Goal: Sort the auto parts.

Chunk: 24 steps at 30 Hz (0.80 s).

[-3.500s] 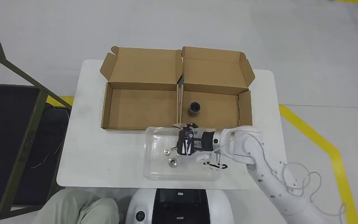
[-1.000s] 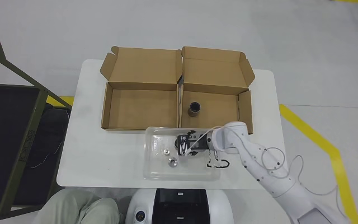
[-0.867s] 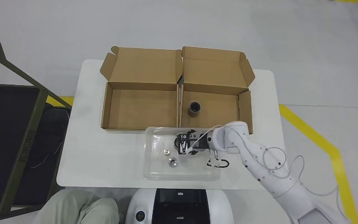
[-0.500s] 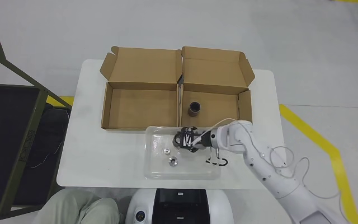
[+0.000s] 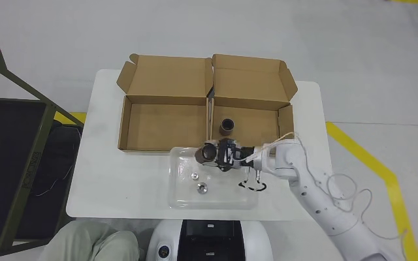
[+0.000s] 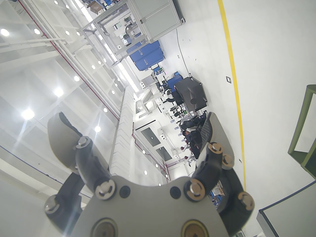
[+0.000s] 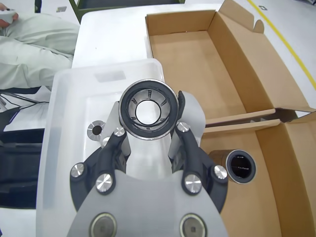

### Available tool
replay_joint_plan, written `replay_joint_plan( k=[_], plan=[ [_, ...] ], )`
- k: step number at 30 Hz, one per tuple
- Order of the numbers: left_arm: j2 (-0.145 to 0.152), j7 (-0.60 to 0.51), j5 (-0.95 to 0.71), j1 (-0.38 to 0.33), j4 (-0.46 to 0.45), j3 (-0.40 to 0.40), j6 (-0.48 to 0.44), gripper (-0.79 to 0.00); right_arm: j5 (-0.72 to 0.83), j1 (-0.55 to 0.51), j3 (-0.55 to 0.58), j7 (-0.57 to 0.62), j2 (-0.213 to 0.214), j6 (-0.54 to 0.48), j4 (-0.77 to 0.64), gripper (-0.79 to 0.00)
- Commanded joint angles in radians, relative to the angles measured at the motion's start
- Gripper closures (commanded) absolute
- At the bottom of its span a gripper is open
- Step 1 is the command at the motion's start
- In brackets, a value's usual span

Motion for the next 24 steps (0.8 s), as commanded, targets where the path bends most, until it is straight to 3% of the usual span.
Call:
replay_joint_plan(
  k=[1, 14, 24],
  plan=[
    [0.0, 0.0, 0.0, 0.0, 0.0, 0.0, 0.0, -0.785, -0.001, -0.01, 0.016, -0.051, 0.003, 0.002, -0.013, 0.0],
    [0.0, 0.0, 0.0, 0.0, 0.0, 0.0, 0.0, -0.785, -0.109, -0.113, 0.149, -0.365, 0.025, 0.127, -0.136, 0.0],
    [0.0, 0.0, 0.0, 0.0, 0.0, 0.0, 0.0, -0.785, -0.129, -0.152, 0.247, -0.55, 0.04, 0.14, -0.239, 0.0]
  ],
)
